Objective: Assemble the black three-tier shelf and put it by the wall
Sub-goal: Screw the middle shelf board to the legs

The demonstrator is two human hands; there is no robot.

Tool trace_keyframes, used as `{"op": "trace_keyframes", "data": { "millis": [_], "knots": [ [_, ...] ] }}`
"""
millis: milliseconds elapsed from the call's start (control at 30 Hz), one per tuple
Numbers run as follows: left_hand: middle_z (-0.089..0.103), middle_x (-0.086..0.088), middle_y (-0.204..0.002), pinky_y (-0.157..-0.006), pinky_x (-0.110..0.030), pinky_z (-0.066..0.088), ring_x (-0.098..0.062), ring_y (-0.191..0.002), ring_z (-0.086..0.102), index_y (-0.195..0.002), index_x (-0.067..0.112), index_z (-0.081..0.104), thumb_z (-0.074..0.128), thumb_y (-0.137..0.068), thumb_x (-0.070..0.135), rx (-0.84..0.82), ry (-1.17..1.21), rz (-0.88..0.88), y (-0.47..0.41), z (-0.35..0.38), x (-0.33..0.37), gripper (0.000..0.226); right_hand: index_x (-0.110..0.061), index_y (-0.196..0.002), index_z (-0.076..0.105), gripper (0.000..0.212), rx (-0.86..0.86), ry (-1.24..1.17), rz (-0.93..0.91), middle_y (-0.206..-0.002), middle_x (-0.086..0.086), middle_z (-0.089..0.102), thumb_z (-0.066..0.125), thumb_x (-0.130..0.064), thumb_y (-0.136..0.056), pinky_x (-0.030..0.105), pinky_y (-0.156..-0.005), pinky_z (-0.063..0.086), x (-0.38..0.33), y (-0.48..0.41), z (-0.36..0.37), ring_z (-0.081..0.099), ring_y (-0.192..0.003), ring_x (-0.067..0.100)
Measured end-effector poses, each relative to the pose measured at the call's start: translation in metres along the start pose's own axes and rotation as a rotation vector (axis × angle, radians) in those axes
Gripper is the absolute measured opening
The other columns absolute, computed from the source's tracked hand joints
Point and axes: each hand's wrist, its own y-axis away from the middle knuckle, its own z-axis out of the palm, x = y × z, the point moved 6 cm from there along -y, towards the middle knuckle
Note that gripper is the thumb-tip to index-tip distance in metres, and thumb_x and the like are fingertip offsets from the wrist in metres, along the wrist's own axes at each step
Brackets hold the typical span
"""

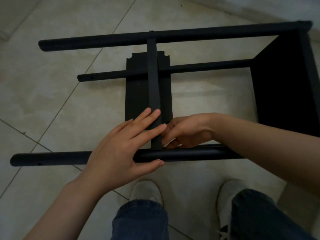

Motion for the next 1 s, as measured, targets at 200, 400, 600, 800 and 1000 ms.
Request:
{"op": "trace_keyframes", "data": {
  "millis": [200,400,600,800,1000],
  "knots": [
    [0.028,0.007,-0.165,-0.116,-0.035,0.033,-0.009,-0.153,0.021,-0.150,0.028,0.046,0.056,-0.087,0.062,0.010,0.003,0.004,0.000,0.000,0.000,0.073,-0.015,-0.074,0.075,0.023,0.019,0.043,-0.018,-0.076,-0.002,0.070,0.063,-0.007,-0.092,0.026,-0.080,0.049,-0.005,-0.001,-0.002,0.060,-0.076,0.011],
    [0.028,0.007,-0.165,-0.114,-0.041,0.037,-0.010,-0.153,0.021,-0.150,0.027,0.046,0.057,-0.086,0.062,0.009,0.004,0.001,0.000,0.000,0.000,0.073,-0.010,-0.090,0.073,0.010,0.031,0.017,-0.019,-0.094,0.005,0.069,0.063,-0.010,-0.092,0.028,-0.084,0.052,-0.002,0.001,-0.001,0.063,-0.088,0.015],
    [0.028,0.006,-0.165,-0.113,-0.041,0.038,-0.010,-0.153,0.022,-0.150,0.027,0.046,0.057,-0.086,0.061,0.004,0.013,0.006,0.000,0.000,0.000,0.073,-0.003,-0.096,0.070,0.013,0.033,0.016,-0.055,-0.095,0.010,0.067,0.057,-0.002,-0.093,0.032,-0.087,0.051,-0.007,0.001,0.004,0.063,-0.088,0.018],
    [0.027,0.006,-0.165,-0.110,-0.036,0.039,-0.010,-0.153,0.021,-0.150,0.026,0.046,0.056,-0.087,0.062,0.014,0.002,0.017,0.000,-0.001,0.001,0.073,0.004,-0.101,0.069,0.015,0.106,0.126,-0.092,-0.093,0.013,0.068,0.059,-0.004,-0.092,0.023,-0.076,0.053,-0.011,0.009,0.004,0.064,-0.089,0.018],
    [0.032,0.002,-0.163,-0.107,-0.041,0.048,-0.014,-0.153,0.025,-0.149,0.022,0.047,0.054,-0.089,0.060,0.021,-0.002,0.016,0.003,-0.003,0.004,0.072,-0.003,-0.110,0.068,0.023,0.214,0.319,-0.116,-0.109,0.014,0.071,0.058,-0.017,-0.096,0.034,-0.089,0.054,-0.014,0.022,0.006,0.067,-0.092,0.019]
  ]
}}
